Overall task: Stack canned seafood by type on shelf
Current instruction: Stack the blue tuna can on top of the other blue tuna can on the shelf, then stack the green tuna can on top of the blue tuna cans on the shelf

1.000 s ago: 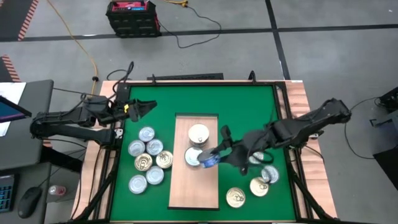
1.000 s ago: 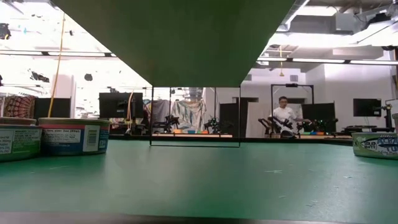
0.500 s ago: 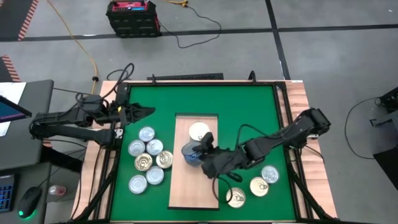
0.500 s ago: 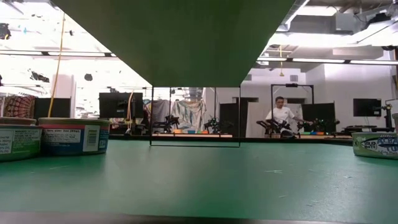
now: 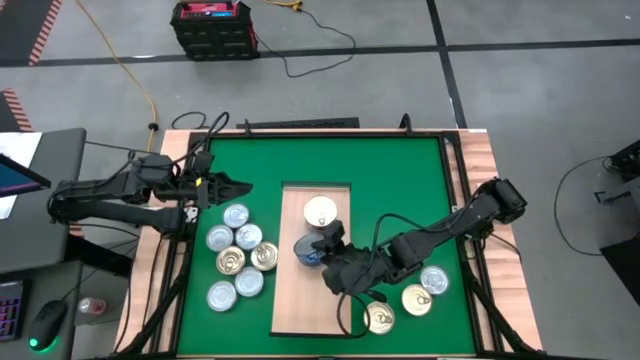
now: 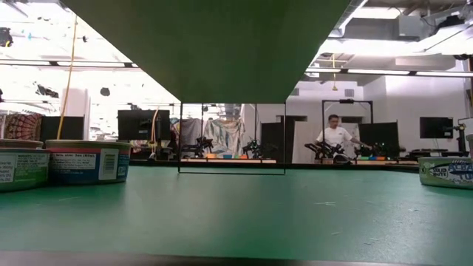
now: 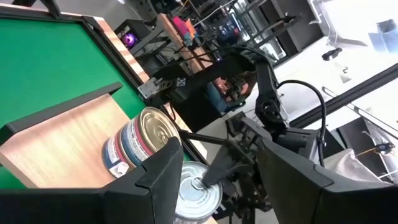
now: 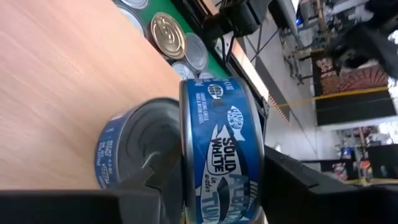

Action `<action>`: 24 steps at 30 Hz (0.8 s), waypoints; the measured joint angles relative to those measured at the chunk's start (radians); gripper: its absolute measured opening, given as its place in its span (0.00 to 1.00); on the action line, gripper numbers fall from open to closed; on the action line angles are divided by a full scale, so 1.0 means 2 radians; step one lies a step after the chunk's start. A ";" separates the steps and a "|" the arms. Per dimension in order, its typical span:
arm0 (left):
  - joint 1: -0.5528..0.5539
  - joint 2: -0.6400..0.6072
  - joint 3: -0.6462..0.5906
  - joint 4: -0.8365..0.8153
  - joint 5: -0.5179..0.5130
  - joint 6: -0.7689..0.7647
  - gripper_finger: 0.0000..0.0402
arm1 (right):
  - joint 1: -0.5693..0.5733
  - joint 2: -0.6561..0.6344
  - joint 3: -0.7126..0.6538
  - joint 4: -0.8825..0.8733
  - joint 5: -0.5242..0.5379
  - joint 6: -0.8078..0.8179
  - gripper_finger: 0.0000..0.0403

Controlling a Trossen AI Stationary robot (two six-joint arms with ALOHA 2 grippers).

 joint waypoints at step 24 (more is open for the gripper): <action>0.000 0.000 0.000 -0.005 0.037 -0.009 0.49 | -0.008 -0.015 0.001 -0.047 -0.096 0.147 0.72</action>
